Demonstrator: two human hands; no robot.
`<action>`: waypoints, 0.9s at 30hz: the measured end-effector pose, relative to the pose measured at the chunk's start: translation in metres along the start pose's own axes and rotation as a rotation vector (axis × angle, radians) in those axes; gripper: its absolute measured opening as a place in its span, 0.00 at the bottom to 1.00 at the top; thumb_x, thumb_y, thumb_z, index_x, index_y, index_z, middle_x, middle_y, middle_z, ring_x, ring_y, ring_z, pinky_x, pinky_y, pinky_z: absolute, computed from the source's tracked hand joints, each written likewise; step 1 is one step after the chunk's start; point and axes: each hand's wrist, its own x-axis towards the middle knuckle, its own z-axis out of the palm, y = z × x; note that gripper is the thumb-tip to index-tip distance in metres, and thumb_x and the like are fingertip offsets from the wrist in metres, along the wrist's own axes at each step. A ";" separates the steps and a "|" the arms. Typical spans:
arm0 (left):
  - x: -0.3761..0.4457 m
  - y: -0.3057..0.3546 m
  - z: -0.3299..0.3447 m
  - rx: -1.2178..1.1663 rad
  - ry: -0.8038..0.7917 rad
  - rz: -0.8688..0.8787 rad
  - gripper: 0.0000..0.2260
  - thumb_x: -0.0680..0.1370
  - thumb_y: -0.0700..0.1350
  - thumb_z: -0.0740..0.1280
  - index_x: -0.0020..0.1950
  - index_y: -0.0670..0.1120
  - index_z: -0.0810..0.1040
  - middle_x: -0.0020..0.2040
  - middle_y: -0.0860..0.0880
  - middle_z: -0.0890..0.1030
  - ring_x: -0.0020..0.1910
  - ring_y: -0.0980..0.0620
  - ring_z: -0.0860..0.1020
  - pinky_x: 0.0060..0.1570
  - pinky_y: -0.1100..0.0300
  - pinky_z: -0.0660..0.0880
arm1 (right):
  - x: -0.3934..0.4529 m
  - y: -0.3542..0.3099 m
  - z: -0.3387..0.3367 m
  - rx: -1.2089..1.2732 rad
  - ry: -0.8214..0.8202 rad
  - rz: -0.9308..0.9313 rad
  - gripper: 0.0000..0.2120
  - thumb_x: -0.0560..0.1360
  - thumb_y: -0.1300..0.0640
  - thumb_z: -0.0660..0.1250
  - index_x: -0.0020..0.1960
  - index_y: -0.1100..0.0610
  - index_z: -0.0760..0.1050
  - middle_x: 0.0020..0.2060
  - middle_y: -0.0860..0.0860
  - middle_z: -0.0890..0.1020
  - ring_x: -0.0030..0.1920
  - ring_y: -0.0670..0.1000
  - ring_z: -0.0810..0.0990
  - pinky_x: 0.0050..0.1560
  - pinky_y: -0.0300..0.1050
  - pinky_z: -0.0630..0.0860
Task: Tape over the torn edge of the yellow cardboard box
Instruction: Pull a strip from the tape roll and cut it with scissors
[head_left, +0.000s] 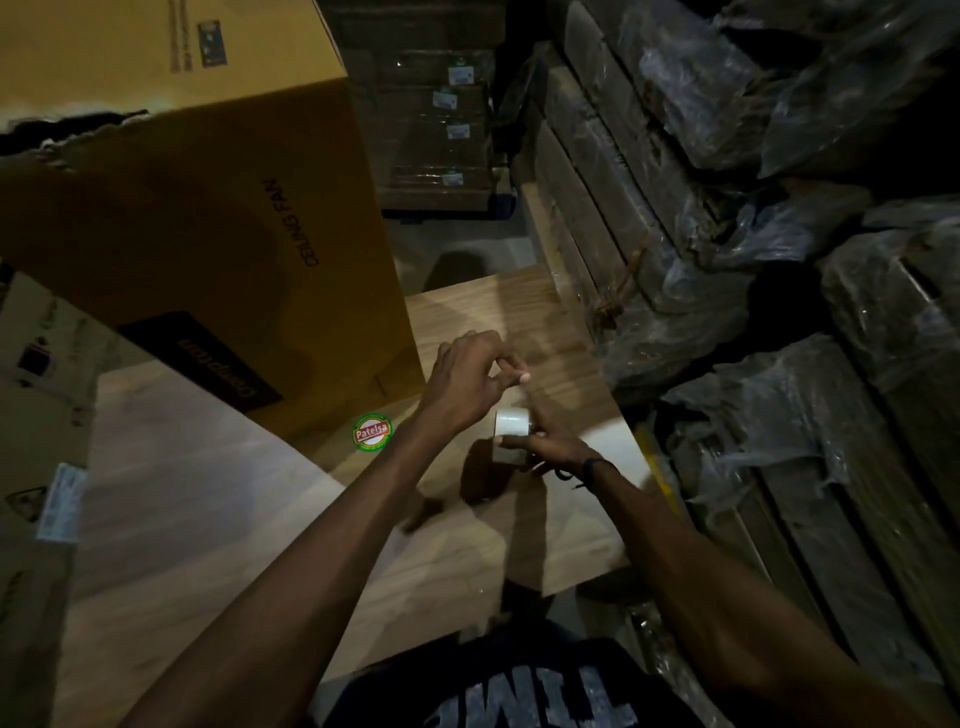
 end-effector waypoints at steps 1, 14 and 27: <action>-0.001 -0.002 0.003 0.009 -0.001 0.006 0.03 0.74 0.50 0.78 0.46 0.54 0.87 0.40 0.60 0.79 0.47 0.52 0.80 0.55 0.42 0.75 | 0.002 0.001 0.000 0.005 0.019 -0.005 0.34 0.75 0.44 0.78 0.75 0.44 0.65 0.59 0.50 0.81 0.49 0.54 0.86 0.44 0.48 0.84; -0.005 -0.011 0.017 0.066 -0.025 0.020 0.02 0.75 0.50 0.75 0.46 0.53 0.86 0.42 0.58 0.79 0.51 0.51 0.78 0.56 0.49 0.69 | 0.014 0.026 0.000 -0.083 0.087 -0.214 0.48 0.63 0.58 0.78 0.80 0.50 0.62 0.63 0.50 0.76 0.59 0.48 0.77 0.52 0.31 0.76; -0.014 -0.011 0.026 0.080 -0.033 -0.028 0.02 0.76 0.51 0.74 0.46 0.54 0.84 0.43 0.55 0.80 0.51 0.52 0.77 0.52 0.51 0.63 | 0.028 0.034 -0.006 -0.115 0.124 -0.239 0.49 0.55 0.46 0.80 0.76 0.49 0.71 0.66 0.53 0.80 0.66 0.57 0.79 0.62 0.62 0.82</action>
